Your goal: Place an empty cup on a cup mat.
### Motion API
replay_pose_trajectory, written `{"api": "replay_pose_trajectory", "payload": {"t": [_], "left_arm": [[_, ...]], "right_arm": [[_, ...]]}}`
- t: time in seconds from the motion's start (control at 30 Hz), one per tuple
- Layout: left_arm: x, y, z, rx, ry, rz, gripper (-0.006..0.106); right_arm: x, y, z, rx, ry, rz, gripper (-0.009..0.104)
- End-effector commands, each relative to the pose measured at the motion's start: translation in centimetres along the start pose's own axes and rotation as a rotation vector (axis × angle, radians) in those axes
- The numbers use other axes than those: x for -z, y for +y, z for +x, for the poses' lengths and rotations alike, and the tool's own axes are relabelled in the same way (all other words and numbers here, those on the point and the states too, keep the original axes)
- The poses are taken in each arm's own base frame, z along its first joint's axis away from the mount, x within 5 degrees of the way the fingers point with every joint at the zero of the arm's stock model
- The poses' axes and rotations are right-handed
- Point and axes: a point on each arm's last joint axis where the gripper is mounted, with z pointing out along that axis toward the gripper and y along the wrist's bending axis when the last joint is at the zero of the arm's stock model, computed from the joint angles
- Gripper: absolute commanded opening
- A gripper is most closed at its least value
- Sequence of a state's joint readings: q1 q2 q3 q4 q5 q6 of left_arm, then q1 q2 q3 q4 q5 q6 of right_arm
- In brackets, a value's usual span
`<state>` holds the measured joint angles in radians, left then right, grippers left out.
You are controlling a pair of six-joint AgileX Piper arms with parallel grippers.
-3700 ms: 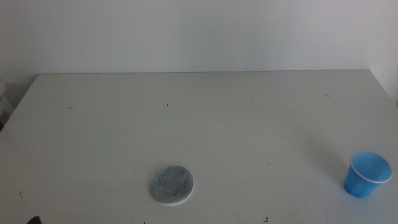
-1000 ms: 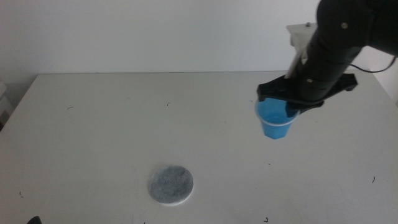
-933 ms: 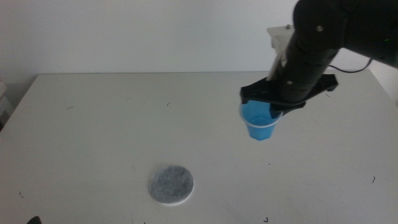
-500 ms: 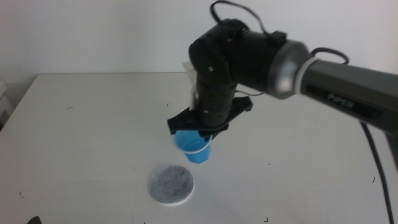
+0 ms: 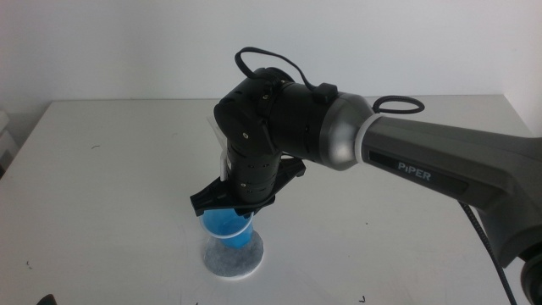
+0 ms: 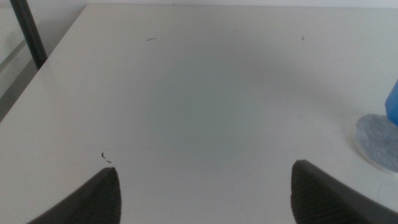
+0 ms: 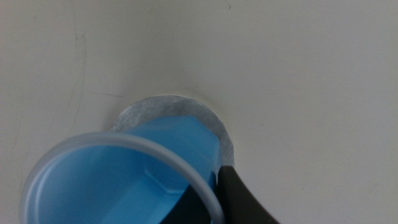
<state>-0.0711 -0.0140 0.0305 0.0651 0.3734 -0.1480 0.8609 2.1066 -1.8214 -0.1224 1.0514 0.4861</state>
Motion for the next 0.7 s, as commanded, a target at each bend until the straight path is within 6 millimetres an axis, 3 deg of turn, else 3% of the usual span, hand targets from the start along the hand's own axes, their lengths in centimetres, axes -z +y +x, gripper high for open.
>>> {"api": "replay_pose_trajectory", "payload": {"t": [0.0, 0.2, 0.47, 0.67], "left_arm": [[0.1, -0.1, -0.8, 0.011, -0.079, 0.01, 0.105], [0.1, -0.1, -0.8, 0.011, -0.079, 0.01, 0.105], [0.1, -0.1, -0.8, 0.011, -0.079, 0.01, 0.105], [0.1, -0.1, -0.8, 0.011, -0.079, 0.01, 0.105]], "right_arm": [[2.8, 0.3, -0.9, 0.006, -0.094, -0.028, -0.001], [1.6, 0.7, -0.6, 0.009, -0.065, -0.027, -0.001], [1.6, 0.4, -0.3, 0.011, -0.026, -0.002, 0.0], [1.6, 0.4, -0.3, 0.013, -0.022, 0.0, 0.02]]}}
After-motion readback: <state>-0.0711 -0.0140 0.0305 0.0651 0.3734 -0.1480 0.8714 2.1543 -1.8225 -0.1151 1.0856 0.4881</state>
